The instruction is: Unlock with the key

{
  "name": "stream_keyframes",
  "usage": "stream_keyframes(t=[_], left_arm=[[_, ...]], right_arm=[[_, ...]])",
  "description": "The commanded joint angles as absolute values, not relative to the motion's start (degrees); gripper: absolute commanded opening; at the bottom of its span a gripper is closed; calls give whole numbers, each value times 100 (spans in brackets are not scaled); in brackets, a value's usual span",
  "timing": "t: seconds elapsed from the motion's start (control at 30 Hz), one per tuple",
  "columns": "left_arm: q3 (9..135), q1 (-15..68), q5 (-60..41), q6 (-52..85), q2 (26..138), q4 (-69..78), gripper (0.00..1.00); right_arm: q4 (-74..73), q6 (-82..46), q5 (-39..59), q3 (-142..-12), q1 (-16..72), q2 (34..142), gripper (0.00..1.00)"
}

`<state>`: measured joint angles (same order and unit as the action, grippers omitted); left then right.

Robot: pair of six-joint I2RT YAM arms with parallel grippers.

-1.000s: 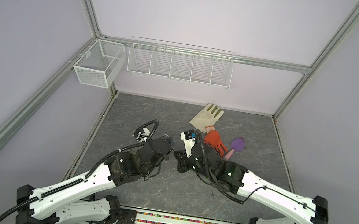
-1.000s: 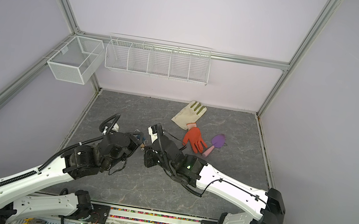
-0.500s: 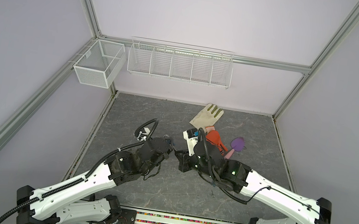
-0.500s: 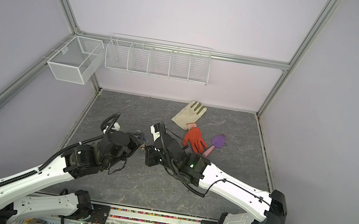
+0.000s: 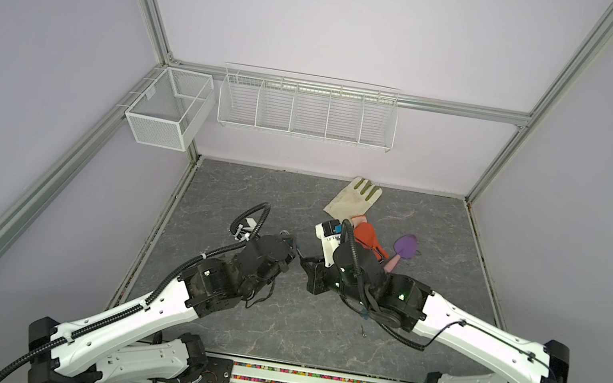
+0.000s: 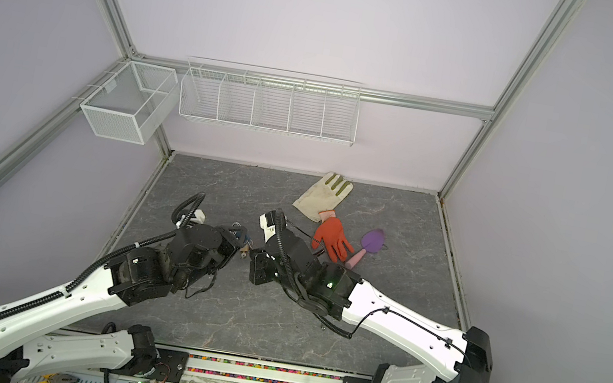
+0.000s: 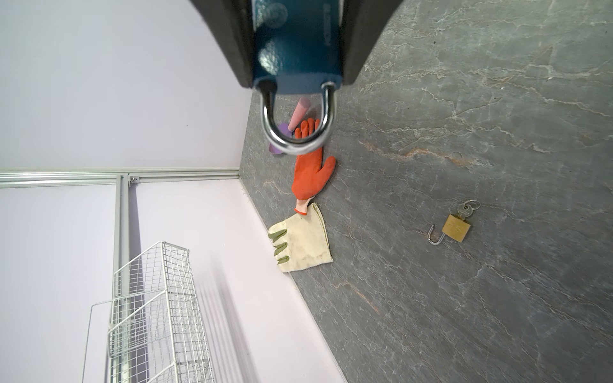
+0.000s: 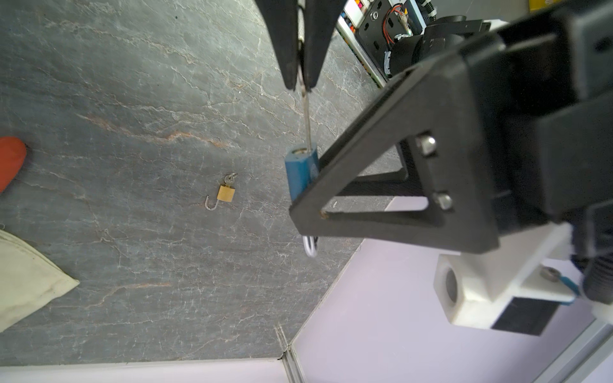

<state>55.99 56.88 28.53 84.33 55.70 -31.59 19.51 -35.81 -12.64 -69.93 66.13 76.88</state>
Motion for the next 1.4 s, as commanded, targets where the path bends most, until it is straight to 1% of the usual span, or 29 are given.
stream_keyframes(t=[0.0, 0.17, 0.73, 0.87, 1.07, 1.23, 1.37], left_arm=[[5784, 5651, 2981, 8436, 5481, -3018, 0], [5713, 5651, 2781, 8517, 5510, -2848, 0], [5625, 5651, 2633, 8595, 5451, -2814, 0], [5638, 5651, 2622, 8622, 5481, -2792, 0], [5793, 5654, 2492, 8580, 5569, -2677, 0], [5852, 5660, 2229, 8556, 5623, -2675, 0], [5787, 5660, 2004, 8396, 5682, -2740, 0]], right_arm=[[1891, -3662, -1341, -6911, 6610, 7617, 6], [1886, -3561, -1445, -7072, 6605, 7786, 6], [1845, -3449, -1608, -7394, 6530, 7916, 6], [1899, -3437, -1492, -7544, 6565, 8049, 6], [1950, -3427, -1819, -7484, 6612, 8283, 6], [1802, -3386, -1592, -7565, 6603, 8325, 6], [1425, -3607, -993, -7473, 6370, 8075, 6]])
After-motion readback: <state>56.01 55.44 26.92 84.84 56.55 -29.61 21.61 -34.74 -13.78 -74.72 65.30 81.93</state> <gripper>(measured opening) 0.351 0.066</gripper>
